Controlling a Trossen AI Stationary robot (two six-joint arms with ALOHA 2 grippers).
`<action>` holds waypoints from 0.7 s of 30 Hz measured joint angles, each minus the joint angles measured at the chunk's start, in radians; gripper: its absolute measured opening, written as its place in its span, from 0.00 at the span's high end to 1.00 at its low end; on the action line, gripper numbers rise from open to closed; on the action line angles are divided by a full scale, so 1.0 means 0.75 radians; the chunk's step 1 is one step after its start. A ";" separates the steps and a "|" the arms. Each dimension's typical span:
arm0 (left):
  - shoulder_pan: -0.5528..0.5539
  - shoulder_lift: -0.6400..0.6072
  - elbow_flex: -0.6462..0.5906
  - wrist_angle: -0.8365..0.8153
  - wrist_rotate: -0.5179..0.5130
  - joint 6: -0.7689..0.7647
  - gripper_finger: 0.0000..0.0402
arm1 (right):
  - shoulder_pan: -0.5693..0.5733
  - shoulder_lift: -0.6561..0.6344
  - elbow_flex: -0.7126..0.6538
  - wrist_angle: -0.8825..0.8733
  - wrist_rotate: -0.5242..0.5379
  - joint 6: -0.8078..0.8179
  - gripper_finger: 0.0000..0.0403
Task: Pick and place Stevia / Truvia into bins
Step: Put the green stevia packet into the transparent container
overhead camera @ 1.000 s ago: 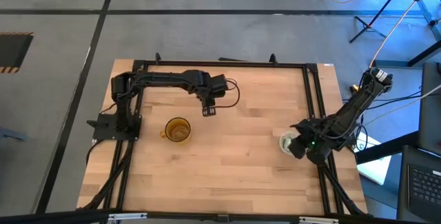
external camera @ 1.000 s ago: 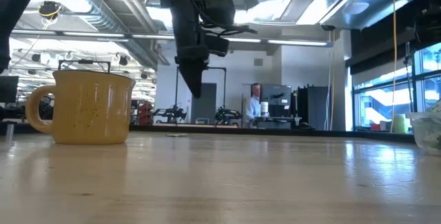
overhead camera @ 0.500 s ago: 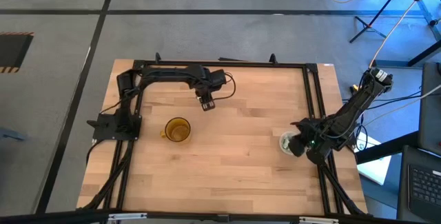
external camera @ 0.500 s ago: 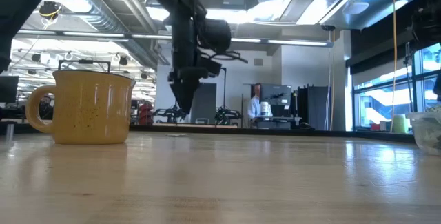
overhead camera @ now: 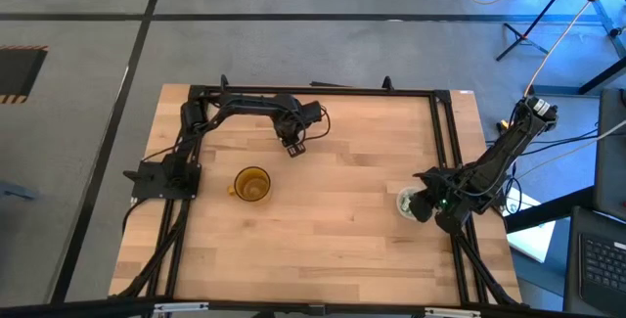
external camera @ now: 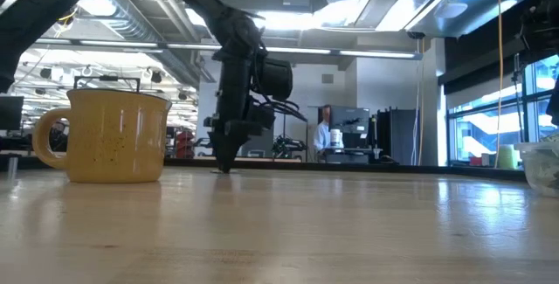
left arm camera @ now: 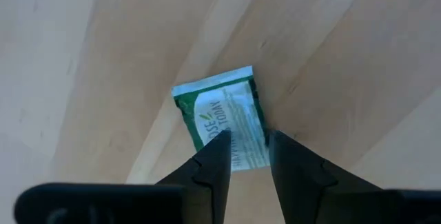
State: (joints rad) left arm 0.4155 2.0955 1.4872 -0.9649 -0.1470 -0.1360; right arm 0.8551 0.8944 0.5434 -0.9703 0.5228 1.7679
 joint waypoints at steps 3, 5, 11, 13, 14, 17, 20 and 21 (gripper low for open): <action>-0.001 0.019 0.006 0.000 -0.001 -0.001 0.78 | 0.000 0.000 0.000 0.000 0.000 -0.001 0.72; -0.001 0.029 0.008 -0.001 0.000 -0.001 0.80 | 0.001 0.000 0.000 0.001 0.000 -0.001 0.72; -0.016 0.031 0.006 0.000 -0.006 0.017 0.88 | 0.001 0.000 0.000 0.001 -0.001 -0.001 0.72; -0.015 0.031 0.005 0.000 -0.004 0.020 0.92 | 0.000 0.000 0.000 0.001 -0.001 -0.001 0.72; -0.015 0.032 0.005 0.000 -0.004 0.020 0.94 | 0.000 0.000 0.000 0.001 -0.001 -0.001 0.72; -0.015 0.033 0.004 0.001 -0.001 0.021 0.98 | 0.001 0.000 0.000 0.001 -0.001 -0.001 0.72; -0.023 0.021 0.002 0.003 -0.010 0.025 0.99 | 0.000 -0.005 0.001 0.002 0.000 -0.001 0.72; -0.025 0.018 0.001 0.005 -0.012 0.032 0.99 | 0.000 -0.009 0.001 0.005 0.001 0.000 0.72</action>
State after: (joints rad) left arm 0.3970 2.1088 1.4879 -0.9611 -0.1560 -0.1119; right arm 0.8553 0.8877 0.5438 -0.9664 0.5234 1.7677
